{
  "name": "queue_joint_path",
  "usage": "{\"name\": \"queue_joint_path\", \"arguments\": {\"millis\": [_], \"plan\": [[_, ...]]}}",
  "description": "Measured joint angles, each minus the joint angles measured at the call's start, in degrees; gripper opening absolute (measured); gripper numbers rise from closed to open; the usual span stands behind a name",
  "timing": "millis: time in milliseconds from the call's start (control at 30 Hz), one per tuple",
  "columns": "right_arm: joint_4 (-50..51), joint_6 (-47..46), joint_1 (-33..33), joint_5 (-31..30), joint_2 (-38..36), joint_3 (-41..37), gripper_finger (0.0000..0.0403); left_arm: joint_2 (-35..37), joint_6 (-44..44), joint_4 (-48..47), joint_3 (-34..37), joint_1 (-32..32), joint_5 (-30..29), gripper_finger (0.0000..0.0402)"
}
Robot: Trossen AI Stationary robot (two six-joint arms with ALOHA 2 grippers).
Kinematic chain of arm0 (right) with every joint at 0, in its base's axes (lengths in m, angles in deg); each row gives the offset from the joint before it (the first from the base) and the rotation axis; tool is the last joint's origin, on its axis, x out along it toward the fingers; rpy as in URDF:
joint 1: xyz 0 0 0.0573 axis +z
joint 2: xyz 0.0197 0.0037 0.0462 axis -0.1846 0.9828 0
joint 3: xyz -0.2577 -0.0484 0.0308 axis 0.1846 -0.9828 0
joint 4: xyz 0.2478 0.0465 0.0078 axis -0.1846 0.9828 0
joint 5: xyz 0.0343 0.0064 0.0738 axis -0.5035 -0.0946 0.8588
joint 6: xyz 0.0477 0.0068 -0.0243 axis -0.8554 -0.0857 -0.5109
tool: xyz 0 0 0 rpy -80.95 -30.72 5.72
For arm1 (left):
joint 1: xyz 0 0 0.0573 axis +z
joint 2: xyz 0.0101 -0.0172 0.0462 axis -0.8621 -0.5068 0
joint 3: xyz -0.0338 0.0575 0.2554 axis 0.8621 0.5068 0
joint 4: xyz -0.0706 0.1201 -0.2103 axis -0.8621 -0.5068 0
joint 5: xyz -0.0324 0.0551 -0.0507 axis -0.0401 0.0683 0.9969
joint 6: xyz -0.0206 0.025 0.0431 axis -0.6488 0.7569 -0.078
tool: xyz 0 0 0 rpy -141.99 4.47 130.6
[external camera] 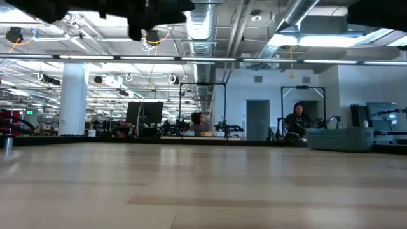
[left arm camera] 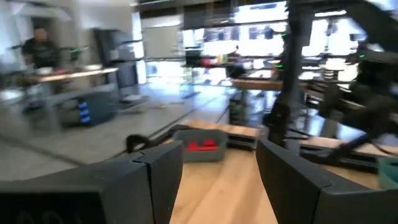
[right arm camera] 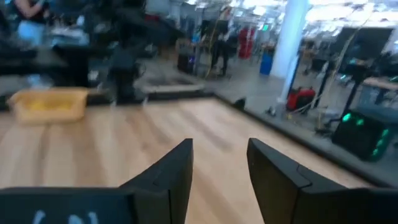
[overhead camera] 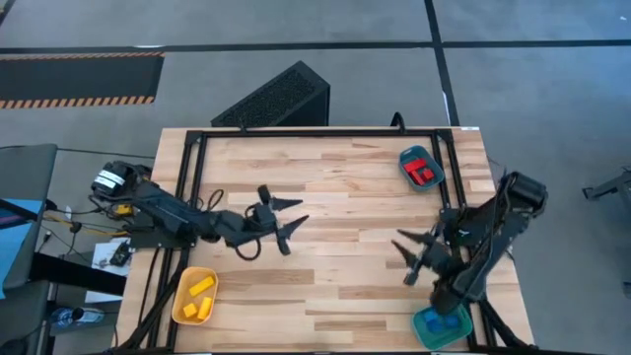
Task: Sort & place blocks by color
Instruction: Return to Home Position
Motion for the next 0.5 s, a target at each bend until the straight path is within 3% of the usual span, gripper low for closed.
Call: {"name": "queue_joint_path", "arguments": {"millis": [167, 367, 500], "plan": [[1.16, 3.03, -4.32, -1.18, -7.66, -6.53, 0.0163, -0.02, -1.45, 1.36, 3.03, 8.22, 17.65, 0.0183], [1.54, 5.09, -12.54, -1.18, -14.78, -14.18, 0.0163, -0.06, -4.73, 4.08, 5.01, 18.83, 20.08, 0.0154], [0.0, 7.56, -12.01, -1.17, -16.57, -16.62, 0.0158, -0.02, -6.96, 4.9, 4.02, 22.99, 24.25, 0.0132]]}}
